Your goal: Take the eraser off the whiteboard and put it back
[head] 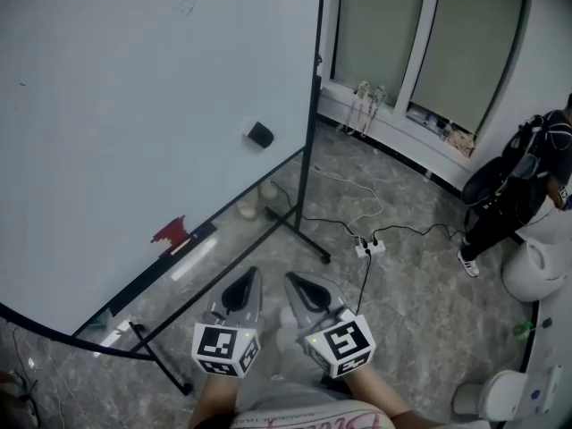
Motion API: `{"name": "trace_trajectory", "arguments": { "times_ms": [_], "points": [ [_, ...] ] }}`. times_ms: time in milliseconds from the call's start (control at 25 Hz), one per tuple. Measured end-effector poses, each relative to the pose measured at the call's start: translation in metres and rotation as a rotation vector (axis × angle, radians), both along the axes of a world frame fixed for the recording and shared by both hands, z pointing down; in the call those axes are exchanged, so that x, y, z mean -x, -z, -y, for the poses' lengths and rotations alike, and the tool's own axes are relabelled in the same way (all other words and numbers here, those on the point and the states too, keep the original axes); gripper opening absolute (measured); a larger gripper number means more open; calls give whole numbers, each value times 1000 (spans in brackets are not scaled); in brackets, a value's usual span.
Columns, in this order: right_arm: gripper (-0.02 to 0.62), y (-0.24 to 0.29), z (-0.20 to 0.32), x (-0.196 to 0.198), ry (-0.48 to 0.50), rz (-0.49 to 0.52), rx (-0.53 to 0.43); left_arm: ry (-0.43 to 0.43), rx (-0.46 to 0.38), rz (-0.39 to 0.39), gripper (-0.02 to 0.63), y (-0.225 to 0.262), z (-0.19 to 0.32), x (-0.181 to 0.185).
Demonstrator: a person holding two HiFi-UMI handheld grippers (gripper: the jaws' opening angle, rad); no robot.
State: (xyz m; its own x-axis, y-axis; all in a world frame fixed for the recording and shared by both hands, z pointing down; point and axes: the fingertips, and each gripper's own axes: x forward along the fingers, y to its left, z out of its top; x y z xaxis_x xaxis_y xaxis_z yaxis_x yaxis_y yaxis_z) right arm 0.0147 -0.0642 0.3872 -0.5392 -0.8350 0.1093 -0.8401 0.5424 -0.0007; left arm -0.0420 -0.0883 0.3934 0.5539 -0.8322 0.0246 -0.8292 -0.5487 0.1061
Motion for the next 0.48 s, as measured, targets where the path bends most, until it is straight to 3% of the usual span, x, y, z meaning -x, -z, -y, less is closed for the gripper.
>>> {"name": "trace_trajectory", "arguments": {
  "times_ms": [480],
  "points": [
    [62, -15, 127, 19, 77, -51, -6, 64, 2, -16, -2, -11, 117, 15]
  ]
}}
